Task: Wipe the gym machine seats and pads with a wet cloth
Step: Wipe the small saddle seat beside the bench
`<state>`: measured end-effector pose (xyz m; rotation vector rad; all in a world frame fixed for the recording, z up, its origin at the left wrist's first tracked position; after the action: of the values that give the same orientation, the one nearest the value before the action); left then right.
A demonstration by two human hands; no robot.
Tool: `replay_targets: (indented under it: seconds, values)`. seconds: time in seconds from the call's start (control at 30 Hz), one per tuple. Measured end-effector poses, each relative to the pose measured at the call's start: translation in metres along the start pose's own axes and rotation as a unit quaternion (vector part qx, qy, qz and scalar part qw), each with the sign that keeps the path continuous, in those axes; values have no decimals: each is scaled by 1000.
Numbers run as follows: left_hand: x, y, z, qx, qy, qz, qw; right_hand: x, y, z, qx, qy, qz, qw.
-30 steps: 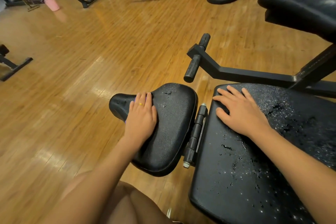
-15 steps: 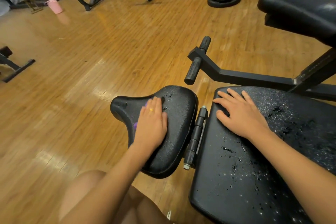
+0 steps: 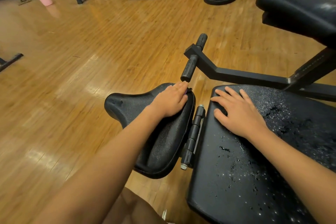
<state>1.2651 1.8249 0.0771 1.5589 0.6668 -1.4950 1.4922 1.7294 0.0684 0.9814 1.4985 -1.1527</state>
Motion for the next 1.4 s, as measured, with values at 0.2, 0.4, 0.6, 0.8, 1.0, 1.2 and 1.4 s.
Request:
replay_targets:
  seconds: [0.2,0.4,0.6,0.8,1.0,1.2,1.4]
  values:
    - [22,32,12,-132,113,28,984,-3,-2,4,2,-2,3,1000]
    - [25,39,104,-41,78,47,995,-1,-1,3,2,4,0,1000]
    - [14,20,31,-8,76,21,997,0,-1,1,0,0,-1,1000]
    - [4,20,-55,-101,-11,-20,995,0,1,4,12,6,-21,1000]
    - [24,39,43,-26,103,44,993,-3,-3,4,4,2,-16,1000]
    - [29,39,86,-37,125,51,990,1,-1,4,0,4,-10,1000]
    - [10,17,-17,-93,95,25,991,4,1,-1,-1,9,4,1000]
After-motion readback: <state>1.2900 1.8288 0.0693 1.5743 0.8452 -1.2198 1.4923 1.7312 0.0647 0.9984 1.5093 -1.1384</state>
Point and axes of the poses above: each hand's wrist, its own z-axis away from the middle knuckle, its own x-axis out of the palm, y = z × x, the point moved 1 cm from there along -z, towards the middle knuckle, and after that the axes turned 4 degrees about -x, right-handed, at the moved point
